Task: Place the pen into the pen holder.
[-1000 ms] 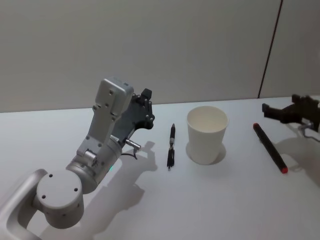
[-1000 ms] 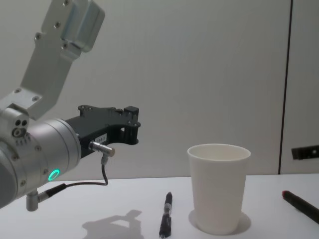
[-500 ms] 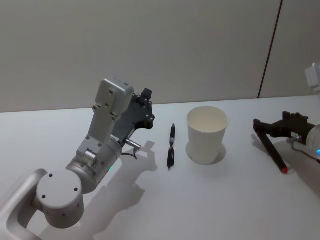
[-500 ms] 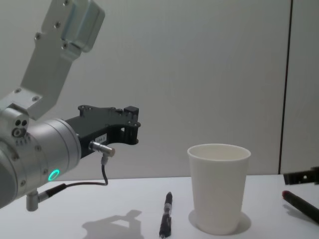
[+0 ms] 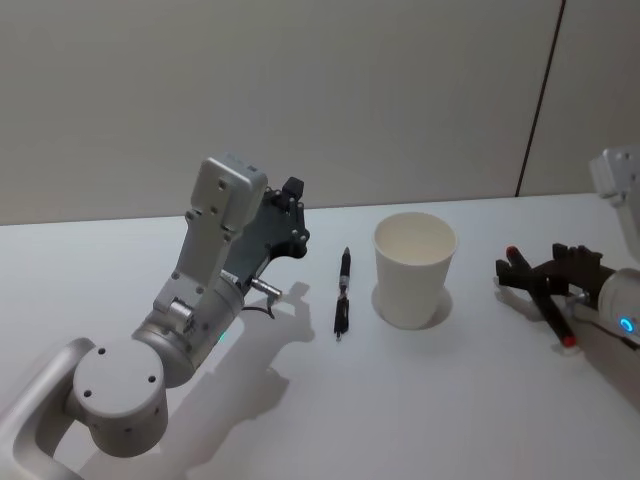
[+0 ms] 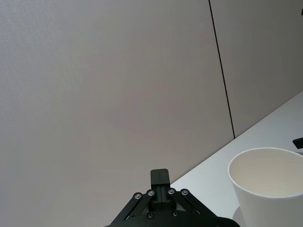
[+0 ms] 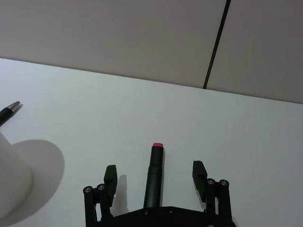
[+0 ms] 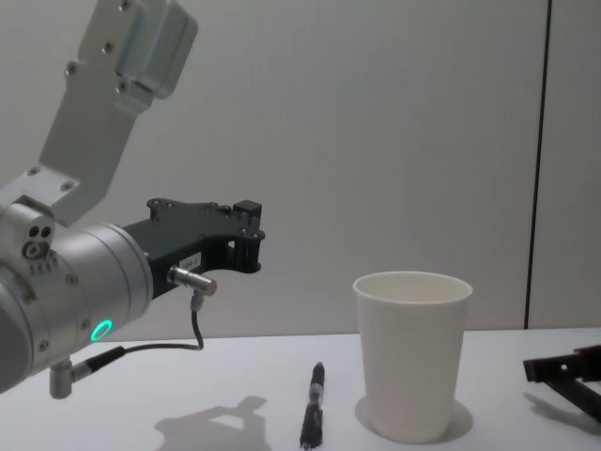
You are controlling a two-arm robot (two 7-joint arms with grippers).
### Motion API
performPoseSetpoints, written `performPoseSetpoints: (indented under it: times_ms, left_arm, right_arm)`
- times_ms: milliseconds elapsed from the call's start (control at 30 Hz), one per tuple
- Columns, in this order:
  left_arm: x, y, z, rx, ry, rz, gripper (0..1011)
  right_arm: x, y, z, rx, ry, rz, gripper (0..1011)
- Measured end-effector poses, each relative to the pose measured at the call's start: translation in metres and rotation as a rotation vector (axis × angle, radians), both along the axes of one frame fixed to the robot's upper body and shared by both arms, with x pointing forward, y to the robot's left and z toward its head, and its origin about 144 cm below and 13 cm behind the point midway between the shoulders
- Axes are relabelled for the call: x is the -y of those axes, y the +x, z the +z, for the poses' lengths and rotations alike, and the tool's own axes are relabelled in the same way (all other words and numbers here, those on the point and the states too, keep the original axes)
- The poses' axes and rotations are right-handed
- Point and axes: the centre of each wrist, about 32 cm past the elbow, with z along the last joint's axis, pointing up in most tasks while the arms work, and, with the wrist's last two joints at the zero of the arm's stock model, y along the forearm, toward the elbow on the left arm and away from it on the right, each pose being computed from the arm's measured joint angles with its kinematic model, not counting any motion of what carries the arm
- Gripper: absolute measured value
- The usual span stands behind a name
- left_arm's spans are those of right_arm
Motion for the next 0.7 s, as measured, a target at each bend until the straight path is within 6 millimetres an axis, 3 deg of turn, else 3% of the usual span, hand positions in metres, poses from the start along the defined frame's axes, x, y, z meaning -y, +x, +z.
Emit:
performPoseSetpoints:
  times_ms: [700]
  left_arm:
    - [0.000,0.000,0.000,0.000,0.000,0.000,0]
  right_arm:
    - [-0.012,0.000,-0.016,0.004,-0.038,0.020,988]
